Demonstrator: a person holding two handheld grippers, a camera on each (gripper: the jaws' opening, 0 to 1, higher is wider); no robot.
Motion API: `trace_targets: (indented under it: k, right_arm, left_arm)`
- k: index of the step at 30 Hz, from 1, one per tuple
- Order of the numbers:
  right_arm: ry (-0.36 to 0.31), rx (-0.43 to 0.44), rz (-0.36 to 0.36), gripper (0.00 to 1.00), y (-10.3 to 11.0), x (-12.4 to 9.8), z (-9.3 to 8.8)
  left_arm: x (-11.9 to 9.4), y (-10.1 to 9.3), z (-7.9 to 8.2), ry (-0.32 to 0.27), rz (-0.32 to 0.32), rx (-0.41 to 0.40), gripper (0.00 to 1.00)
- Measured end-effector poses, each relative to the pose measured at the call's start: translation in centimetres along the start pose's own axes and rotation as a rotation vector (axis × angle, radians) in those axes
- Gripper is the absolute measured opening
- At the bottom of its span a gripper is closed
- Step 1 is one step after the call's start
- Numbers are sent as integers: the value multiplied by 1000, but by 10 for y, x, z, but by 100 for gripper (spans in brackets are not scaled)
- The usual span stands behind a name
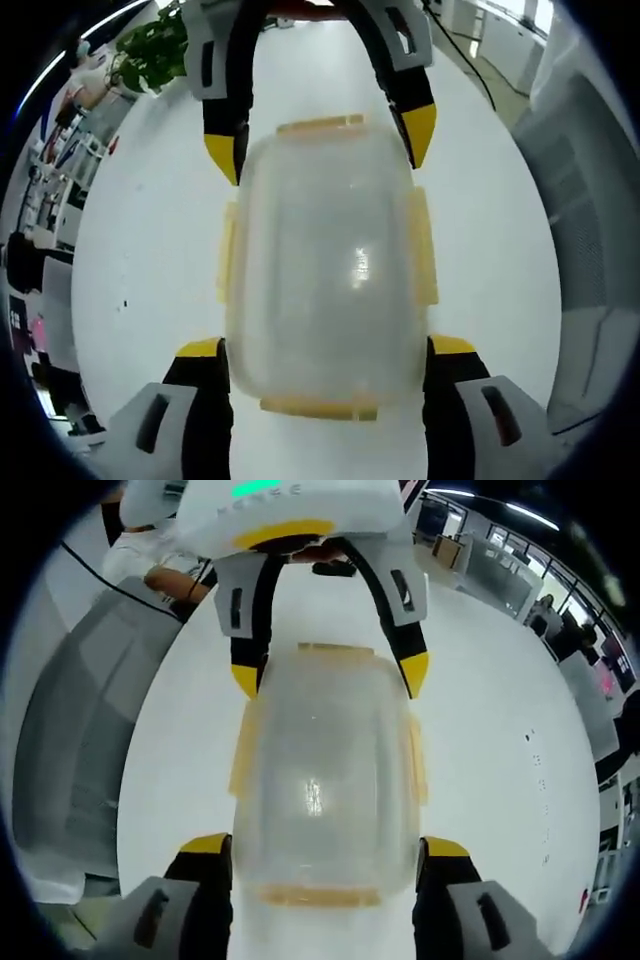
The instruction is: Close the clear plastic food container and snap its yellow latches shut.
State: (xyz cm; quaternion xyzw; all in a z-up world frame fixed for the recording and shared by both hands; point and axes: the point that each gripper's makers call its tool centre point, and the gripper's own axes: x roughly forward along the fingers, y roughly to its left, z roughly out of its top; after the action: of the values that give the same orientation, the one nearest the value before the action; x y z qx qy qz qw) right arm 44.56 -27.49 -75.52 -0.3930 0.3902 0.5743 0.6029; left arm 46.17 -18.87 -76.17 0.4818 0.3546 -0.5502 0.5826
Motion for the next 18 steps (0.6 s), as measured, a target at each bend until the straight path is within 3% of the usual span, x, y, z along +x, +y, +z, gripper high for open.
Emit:
trace_targets:
  k: [9,18]
  right_arm:
    - [7,-18,11,74,4,5,10]
    - [11,-25,16,74,8,14,33]
  left_arm:
    - [-4,-6,-10,-8,6,-21,77]
    - [-11,-10,-34,-3,8,-30,77]
